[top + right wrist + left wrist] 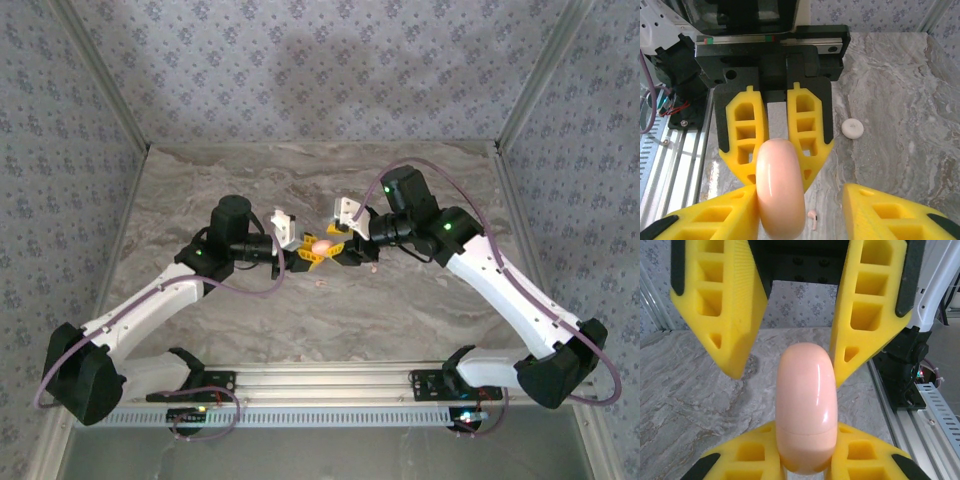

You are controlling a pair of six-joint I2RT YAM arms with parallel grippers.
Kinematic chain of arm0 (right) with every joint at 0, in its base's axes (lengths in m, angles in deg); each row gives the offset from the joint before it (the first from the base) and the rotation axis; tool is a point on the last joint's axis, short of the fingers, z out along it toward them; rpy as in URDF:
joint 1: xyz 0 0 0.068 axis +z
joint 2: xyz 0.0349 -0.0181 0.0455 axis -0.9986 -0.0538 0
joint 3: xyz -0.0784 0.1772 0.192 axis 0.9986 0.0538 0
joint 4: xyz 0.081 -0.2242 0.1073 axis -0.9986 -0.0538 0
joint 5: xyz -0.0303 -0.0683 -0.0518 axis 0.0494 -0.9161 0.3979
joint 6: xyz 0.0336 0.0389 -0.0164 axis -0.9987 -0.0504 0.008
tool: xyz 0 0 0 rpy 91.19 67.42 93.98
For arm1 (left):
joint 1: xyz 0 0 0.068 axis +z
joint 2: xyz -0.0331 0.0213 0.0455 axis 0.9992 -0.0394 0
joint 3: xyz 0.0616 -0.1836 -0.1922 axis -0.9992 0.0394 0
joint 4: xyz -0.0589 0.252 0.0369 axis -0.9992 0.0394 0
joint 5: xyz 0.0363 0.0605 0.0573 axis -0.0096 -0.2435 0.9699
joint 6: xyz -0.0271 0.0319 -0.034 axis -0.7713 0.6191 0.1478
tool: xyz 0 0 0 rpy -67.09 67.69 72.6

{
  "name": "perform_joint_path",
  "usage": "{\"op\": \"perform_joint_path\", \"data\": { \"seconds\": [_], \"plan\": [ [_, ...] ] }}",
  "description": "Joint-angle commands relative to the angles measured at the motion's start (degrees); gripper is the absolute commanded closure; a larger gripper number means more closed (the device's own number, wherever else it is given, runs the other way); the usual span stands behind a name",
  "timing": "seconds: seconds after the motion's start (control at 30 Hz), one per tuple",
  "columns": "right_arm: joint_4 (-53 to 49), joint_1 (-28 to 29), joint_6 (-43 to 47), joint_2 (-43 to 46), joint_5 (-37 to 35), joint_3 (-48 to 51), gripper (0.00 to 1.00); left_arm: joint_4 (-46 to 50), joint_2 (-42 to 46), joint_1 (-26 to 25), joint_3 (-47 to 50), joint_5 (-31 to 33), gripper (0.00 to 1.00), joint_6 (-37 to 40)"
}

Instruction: Insert the wireless bluetooth earbuds into the charging case

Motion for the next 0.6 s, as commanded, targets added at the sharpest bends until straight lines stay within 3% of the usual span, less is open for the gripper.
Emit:
{"op": "perform_joint_path", "data": {
  "seconds": [0.0,0.37,0.57],
  "plan": [
    [3.59,-1.88,-1.22,1.72,-2.16,0.13,0.52,0.53,0.14,-0.29,0.34,-3.03,0.89,0.77],
    [7.51,-4.11,-3.88,3.65,0.7,1.96,0.51,-0.84,0.01,-0.26,1.28,-2.09,0.9,0.01],
    [7.6,-4.65,-9.61,4.64,0.6,2.7,0.49,-8.4,-0.59,0.49,4.72,0.5,0.9,-4.45]
  ]
}}
